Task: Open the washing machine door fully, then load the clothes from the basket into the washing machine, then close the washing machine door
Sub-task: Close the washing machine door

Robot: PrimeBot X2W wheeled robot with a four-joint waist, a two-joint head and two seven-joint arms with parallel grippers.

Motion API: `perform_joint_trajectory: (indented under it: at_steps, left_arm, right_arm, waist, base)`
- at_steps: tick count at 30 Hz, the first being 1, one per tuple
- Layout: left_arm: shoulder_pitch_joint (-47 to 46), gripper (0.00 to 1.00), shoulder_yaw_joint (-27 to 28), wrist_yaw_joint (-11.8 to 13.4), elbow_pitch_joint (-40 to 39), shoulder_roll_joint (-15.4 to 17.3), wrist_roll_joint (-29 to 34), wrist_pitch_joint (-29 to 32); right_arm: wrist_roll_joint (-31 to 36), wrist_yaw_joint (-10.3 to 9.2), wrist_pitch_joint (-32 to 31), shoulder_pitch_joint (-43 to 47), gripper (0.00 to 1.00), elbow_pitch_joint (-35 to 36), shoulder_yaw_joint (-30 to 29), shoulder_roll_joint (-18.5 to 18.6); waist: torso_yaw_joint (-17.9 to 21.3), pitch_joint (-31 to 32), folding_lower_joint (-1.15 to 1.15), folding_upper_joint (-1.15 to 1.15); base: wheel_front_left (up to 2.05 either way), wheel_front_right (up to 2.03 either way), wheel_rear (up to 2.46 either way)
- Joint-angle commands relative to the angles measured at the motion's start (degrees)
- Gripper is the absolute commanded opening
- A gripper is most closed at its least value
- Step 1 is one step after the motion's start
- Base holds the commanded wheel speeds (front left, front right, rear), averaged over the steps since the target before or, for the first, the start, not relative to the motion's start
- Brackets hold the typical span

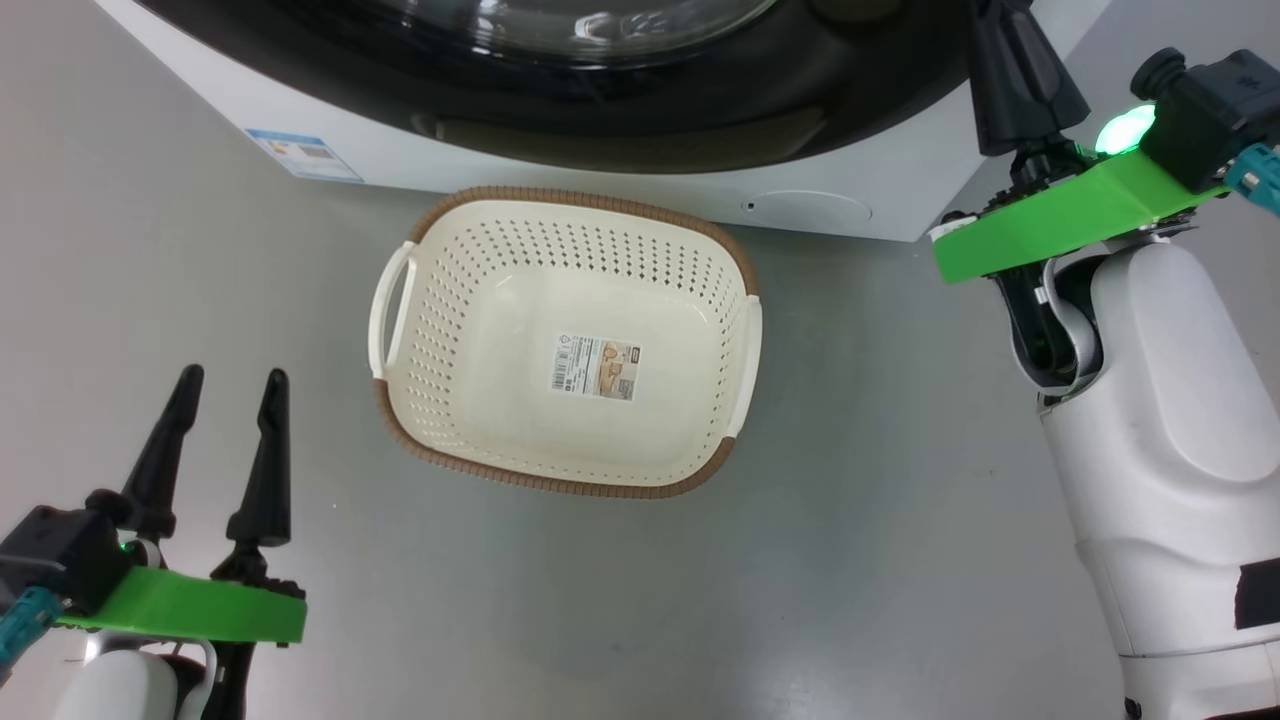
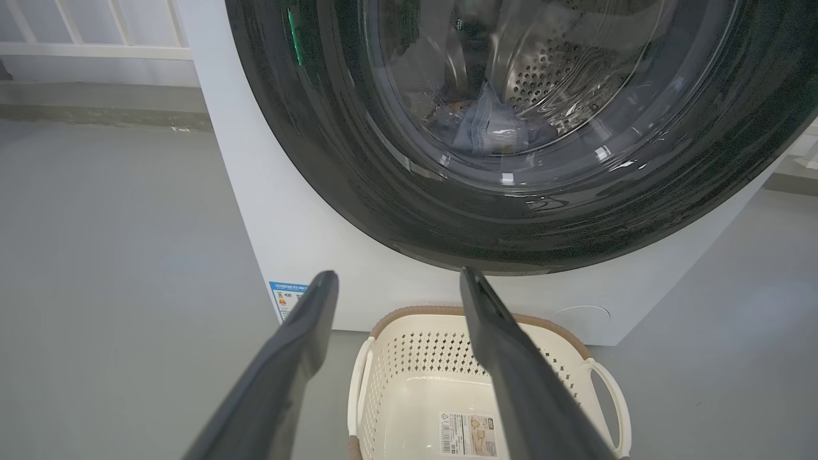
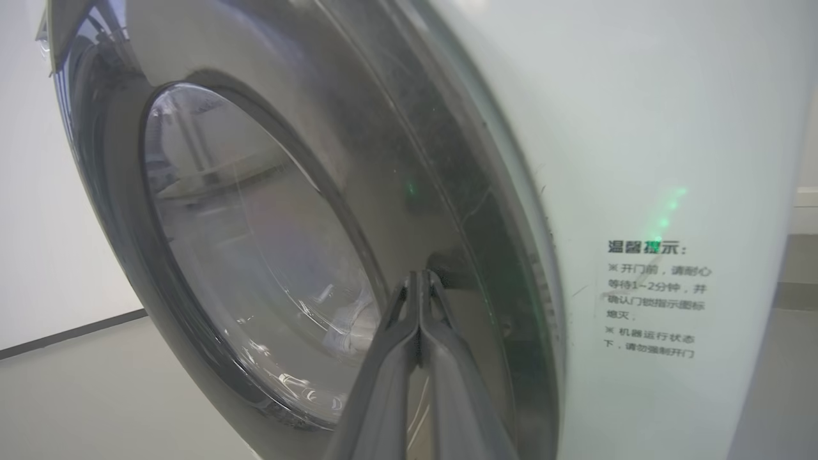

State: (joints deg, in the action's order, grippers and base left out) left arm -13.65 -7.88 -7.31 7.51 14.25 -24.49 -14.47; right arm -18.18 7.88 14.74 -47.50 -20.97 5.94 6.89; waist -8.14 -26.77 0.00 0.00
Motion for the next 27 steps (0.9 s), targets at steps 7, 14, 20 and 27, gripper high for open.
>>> perform_joint_trajectory:
  at_steps: [7,14,20,27]
  left_arm:
    - [-0.68,1.0,1.76,-0.18,0.01,1.72,-0.24,-0.52]
    - [0.9,1.0,2.32,-0.18,1.14,1.61,-0.01,-0.52]
    - [2.53,1.0,2.47,-0.18,2.05,1.87,-0.02,-0.52]
    - [4.73,1.0,2.72,-0.18,3.11,1.95,0.07,-0.52]
  right_arm:
    - [-0.32,-0.39,0.26,4.82,0.4,1.82,3.52,0.14]
    - [-1.33,-0.39,0.26,11.95,1.0,2.05,4.16,0.72]
    - [-2.08,-0.39,0.26,17.26,1.0,2.38,4.55,1.39]
    - [-3.04,-0.39,0.26,22.94,1.0,2.47,4.37,2.63]
  waist:
    - [1.0,3.11,0.0,0.0]
    - [2.57,6.92,0.0,0.0]
    - [4.34,10.12,0.0,0.0]
    - [6.48,13.96,0.0,0.0]
  base:
    - [0.0,0.0,0.0]
    - [0.0,0.0,0.0]
    - [0.0,0.0,0.0]
    - [0.0,0.0,0.0]
